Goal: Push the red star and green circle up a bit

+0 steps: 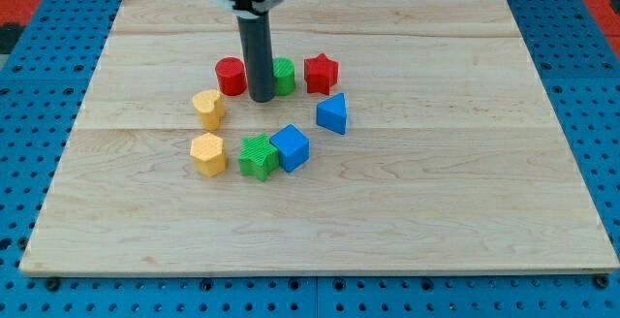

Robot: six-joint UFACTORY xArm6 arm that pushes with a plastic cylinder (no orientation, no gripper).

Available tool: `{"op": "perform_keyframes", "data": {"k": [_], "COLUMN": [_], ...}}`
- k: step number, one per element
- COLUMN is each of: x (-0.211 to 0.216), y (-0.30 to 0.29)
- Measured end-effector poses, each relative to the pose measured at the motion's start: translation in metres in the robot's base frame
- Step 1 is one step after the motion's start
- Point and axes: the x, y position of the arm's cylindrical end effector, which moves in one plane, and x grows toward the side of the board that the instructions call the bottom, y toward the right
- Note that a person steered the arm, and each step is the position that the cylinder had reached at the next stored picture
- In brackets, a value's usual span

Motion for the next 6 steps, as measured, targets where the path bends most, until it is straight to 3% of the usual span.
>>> {"op": "perform_keyframes", "data": {"k": [3,6], "x": [0.011,0.006], "y": [0.04,0.124]}}
